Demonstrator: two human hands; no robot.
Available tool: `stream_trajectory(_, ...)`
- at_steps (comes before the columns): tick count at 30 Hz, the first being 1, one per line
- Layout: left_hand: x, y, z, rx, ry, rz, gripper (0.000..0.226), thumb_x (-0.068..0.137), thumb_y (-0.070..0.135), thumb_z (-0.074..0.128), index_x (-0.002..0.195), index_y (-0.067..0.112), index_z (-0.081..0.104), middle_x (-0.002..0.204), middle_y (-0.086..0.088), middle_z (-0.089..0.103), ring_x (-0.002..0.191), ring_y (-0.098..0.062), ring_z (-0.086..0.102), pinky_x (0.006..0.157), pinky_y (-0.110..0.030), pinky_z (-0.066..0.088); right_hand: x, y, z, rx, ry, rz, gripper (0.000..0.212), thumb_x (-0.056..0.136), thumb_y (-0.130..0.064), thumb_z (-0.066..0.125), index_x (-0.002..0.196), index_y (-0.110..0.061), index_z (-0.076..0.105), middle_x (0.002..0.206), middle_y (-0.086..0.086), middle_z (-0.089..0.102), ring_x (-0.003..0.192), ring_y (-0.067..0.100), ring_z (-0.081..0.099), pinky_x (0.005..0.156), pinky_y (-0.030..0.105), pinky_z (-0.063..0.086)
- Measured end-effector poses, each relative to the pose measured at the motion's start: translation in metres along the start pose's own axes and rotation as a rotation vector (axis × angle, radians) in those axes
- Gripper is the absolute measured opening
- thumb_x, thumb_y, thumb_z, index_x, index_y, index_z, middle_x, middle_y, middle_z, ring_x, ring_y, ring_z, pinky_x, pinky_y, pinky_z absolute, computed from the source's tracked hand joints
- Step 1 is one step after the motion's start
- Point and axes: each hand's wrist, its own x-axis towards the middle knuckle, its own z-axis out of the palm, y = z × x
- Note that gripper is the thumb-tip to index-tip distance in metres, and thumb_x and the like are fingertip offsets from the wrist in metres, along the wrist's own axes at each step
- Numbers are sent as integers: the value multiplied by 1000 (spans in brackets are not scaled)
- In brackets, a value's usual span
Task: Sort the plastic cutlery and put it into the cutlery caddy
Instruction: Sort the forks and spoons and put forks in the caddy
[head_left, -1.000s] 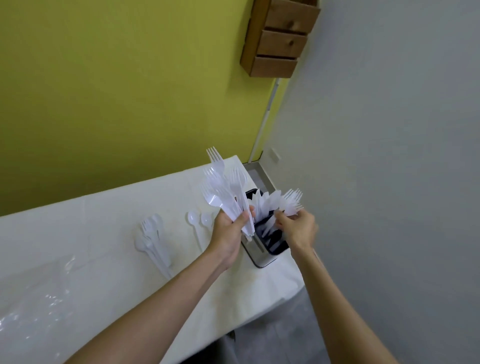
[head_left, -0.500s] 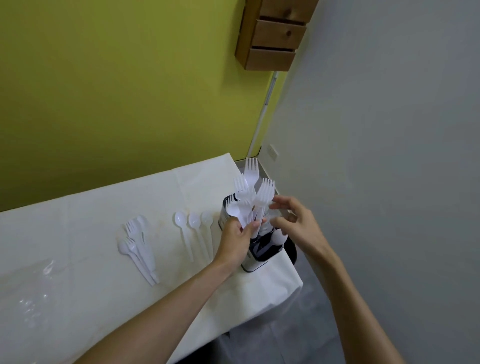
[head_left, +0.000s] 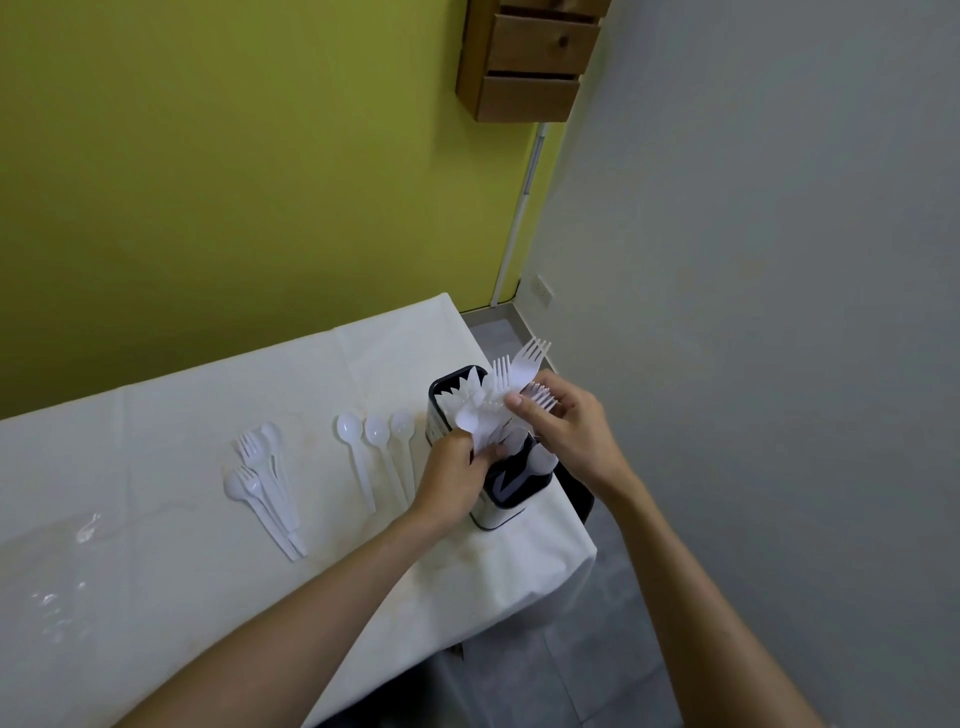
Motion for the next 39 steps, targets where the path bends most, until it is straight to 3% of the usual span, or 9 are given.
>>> stream_trajectory(7, -10, -3, 2, -45, 111, 72, 6, 85, 20, 70, 83, 17, 65, 65, 4, 66, 58, -5, 55, 54, -17, 43, -9, 5, -1, -101, -11, -15, 4, 88, -29, 71, 86, -32, 70, 74, -4, 70, 61, 4, 53, 60, 22, 44)
stream_trajectory(10, -12, -4, 0, -62, 109, 125, 31, 84, 9, 68, 112, 21, 64, 95, 9, 71, 81, -1, 64, 69, -9, 46, -11, 8, 0, -138, -12, -15, 17, 86, -25, 74, 82, -40, 67, 69, -10, 65, 58, 2, 47, 57, 19, 41)
stream_trajectory(15, -17, -8, -1, 21, 142, 156, 50, 77, 10, 76, 121, 24, 58, 115, 19, 60, 100, -1, 57, 84, -5, 42, -12, 11, 1, -145, 19, 55, 9, 83, -35, 74, 88, -29, 70, 95, -13, 69, 49, 4, 39, 58, 18, 38)
stream_trajectory(18, -20, -9, -1, 22, 158, 169, 55, 77, 9, 76, 125, 23, 55, 118, 19, 56, 113, -2, 52, 95, -16, 43, -15, 10, 2, -135, 50, 33, 12, 87, -40, 68, 89, -29, 71, 100, -11, 69, 51, 4, 39, 61, 18, 37)
stream_trajectory(23, -29, -19, -3, 93, 162, 264, 63, 80, 6, 73, 134, 20, 46, 132, 12, 51, 123, -4, 48, 102, -21, 42, -22, 16, 12, -289, 255, -123, 16, 91, -41, 64, 99, -29, 69, 101, -16, 65, 54, 8, 46, 57, 16, 39)
stream_trajectory(27, -43, -35, -20, 86, 160, 321, 70, 83, -3, 64, 141, 25, 37, 134, 14, 42, 127, 5, 42, 105, -13, 35, -24, 6, 27, -372, 416, -328, 16, 92, -24, 59, 102, -17, 69, 90, -10, 63, 52, 10, 47, 52, 23, 42)
stream_trajectory(30, -50, -57, -49, 119, 297, 284, 59, 85, -9, 58, 137, 16, 44, 127, 11, 45, 122, 2, 47, 106, -15, 37, -19, -14, 49, -388, 477, -534, 15, 90, -10, 59, 100, -10, 70, 84, -1, 64, 51, 14, 50, 48, 29, 44)
stream_trajectory(35, -61, -106, -105, 204, 504, 82, 45, 88, -7, 54, 130, 9, 49, 123, 0, 54, 116, -15, 54, 100, -30, 45, -10, -41, 113, -357, 273, -639, 20, 91, -13, 55, 104, -12, 70, 84, -2, 64, 58, 9, 50, 53, 25, 44)
stream_trajectory(39, -79, -139, -134, 222, 524, -114, 40, 90, -3, 51, 127, 9, 51, 128, -4, 56, 119, -21, 51, 101, -28, 40, -8, -24, 175, -397, -130, -326, 14, 92, -22, 59, 104, -18, 66, 83, -9, 61, 65, 7, 55, 64, 27, 48)
